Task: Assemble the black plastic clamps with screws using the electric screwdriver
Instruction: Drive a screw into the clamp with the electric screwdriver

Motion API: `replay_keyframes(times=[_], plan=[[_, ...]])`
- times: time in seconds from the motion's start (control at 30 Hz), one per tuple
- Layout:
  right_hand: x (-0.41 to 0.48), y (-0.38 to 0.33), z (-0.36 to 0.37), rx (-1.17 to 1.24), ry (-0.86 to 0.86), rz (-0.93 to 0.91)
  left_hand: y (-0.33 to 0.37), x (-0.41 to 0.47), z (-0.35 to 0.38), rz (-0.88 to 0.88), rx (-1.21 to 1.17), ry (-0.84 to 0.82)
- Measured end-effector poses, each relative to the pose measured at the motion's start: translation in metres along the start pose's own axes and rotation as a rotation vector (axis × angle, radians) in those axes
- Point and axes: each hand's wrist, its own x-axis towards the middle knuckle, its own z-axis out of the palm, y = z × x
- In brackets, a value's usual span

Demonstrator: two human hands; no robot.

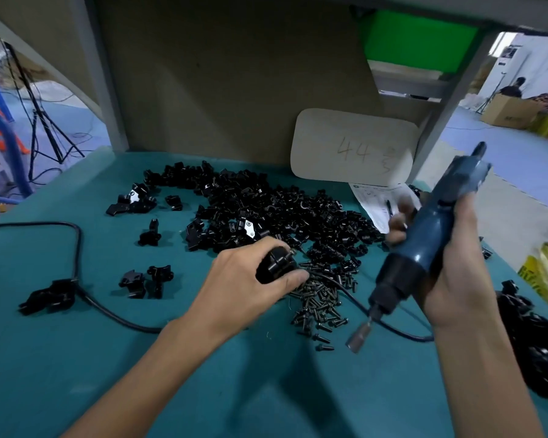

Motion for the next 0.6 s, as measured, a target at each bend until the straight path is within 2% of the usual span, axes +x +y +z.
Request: replay_keyframes(times=[0.13,0.3,0.43,0.6], plan=[[0.006,0.004,0.029,0.235,0.009,-0.113,0.009,0.003,-0.003,0.093,0.25,-0.008],[0.016,0.011,0.05,0.334,0.075,-0.181,0.013,0.006,-0.01,0.03,0.345,-0.06],[0.025,0.012,0.057,0.321,0.143,-0.232,0.015,0.006,-0.013,0.008,0.385,-0.084],[0.026,0.02,0.058,0.231,0.128,-0.266,0.015,0.011,-0.012,-0.036,0.41,-0.132]])
